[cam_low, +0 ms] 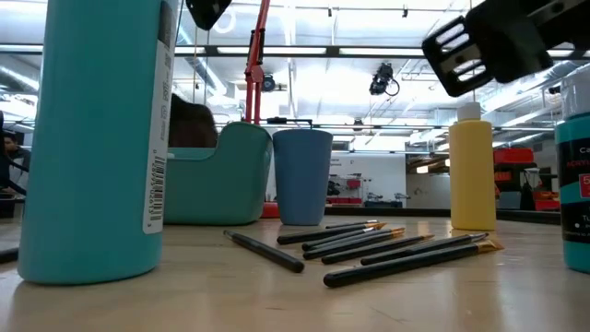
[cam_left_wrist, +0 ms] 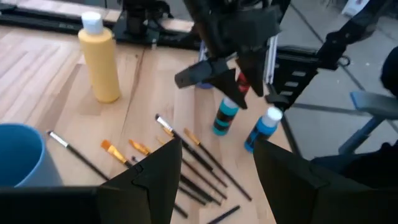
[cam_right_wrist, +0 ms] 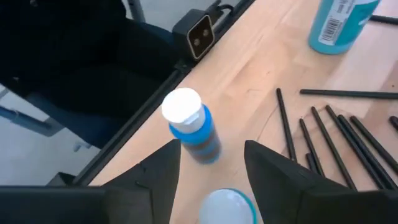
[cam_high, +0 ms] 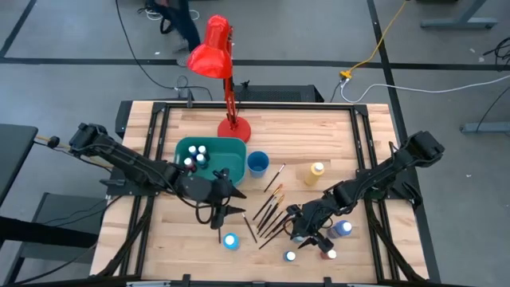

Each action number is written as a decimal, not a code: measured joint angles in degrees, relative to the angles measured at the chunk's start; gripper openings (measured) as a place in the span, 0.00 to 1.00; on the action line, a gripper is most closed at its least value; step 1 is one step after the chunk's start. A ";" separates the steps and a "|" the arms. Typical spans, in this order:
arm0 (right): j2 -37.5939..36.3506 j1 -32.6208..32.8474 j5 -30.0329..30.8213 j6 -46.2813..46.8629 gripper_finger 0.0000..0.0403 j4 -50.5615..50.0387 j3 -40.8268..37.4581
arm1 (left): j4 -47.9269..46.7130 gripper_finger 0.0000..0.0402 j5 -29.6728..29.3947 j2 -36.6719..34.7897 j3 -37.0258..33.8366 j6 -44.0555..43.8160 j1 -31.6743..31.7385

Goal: Pick & Place Paint Supplies
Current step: Put the dark green paint bottle into the green bin

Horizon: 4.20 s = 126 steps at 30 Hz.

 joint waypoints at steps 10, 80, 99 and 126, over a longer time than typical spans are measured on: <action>-0.05 0.13 -0.13 -5.58 0.62 -4.87 0.00 | 0.98 0.52 -0.24 0.00 0.00 -0.10 0.00; 20.02 -18.64 27.21 6.40 0.30 30.42 4.33 | 0.72 0.52 -2.55 0.00 0.00 9.99 0.00; 21.02 -18.61 20.68 1.00 0.45 31.44 4.36 | 0.67 0.52 -3.17 0.00 0.00 7.35 0.00; -0.62 -16.73 14.80 6.51 0.54 9.85 4.31 | 1.00 0.52 -8.38 6.93 -0.03 4.02 0.67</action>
